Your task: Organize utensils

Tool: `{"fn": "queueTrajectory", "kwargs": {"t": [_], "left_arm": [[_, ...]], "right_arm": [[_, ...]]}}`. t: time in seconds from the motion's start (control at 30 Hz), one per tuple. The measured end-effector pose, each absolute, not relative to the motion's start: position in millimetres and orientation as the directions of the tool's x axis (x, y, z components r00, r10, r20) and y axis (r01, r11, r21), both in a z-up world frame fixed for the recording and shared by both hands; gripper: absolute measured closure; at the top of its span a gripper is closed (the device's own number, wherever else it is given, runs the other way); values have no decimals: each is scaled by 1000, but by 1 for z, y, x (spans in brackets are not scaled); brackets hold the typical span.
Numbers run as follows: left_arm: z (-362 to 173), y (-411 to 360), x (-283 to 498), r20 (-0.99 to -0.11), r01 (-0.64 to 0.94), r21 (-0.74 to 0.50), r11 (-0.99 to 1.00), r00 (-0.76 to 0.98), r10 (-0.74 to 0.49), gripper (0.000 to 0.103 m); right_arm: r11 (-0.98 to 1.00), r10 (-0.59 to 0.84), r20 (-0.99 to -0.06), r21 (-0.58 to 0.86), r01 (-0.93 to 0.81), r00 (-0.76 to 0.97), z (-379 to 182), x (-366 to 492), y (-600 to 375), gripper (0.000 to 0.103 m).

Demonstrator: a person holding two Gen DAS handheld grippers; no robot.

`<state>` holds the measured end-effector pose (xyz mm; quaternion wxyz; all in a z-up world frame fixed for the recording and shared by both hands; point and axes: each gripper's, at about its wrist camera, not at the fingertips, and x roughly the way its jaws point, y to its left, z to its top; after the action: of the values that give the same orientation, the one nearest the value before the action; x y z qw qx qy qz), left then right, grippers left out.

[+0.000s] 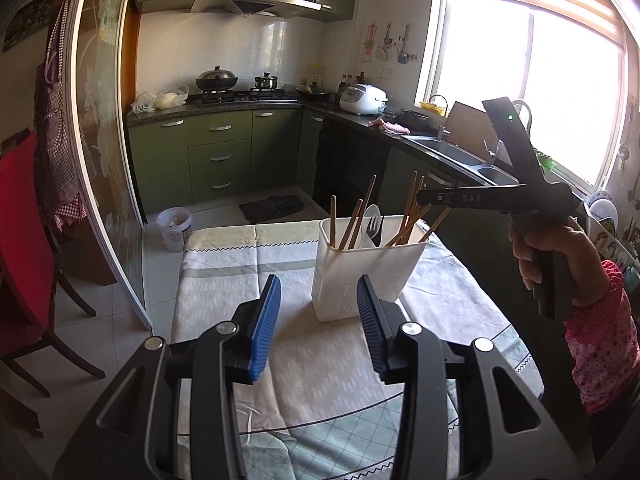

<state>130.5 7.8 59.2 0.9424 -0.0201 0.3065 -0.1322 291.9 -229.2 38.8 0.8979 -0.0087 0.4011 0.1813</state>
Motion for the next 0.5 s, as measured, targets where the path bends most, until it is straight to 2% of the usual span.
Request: {"fn": "queueTrajectory", "kwargs": {"t": [0.13,0.27,0.37,0.4,0.47,0.5], "left_arm": [[57,7,124,-561,228,-115,967,788,-253,56],[54,8,117,-552,229,-122,966,793,-258,50],[51,5,107,-543,227,-112,967,801,-251,42],[49,4,104,-542,228,-108,968,802,-250,39],[44,1,96,-537,227,-102,969,807,-245,32],[40,0,92,-535,226,-97,969,809,-242,28]], "right_arm": [[928,344,-678,140,-344,650,58,267,-241,95],[924,365,-604,143,-354,708,82,222,-261,83],[931,357,-548,146,-333,757,81,181,-284,68],[934,352,-535,149,-325,768,75,167,-291,60],[939,342,-520,161,-303,783,57,139,-303,53],[941,338,-515,169,-294,788,47,126,-309,46]]}}
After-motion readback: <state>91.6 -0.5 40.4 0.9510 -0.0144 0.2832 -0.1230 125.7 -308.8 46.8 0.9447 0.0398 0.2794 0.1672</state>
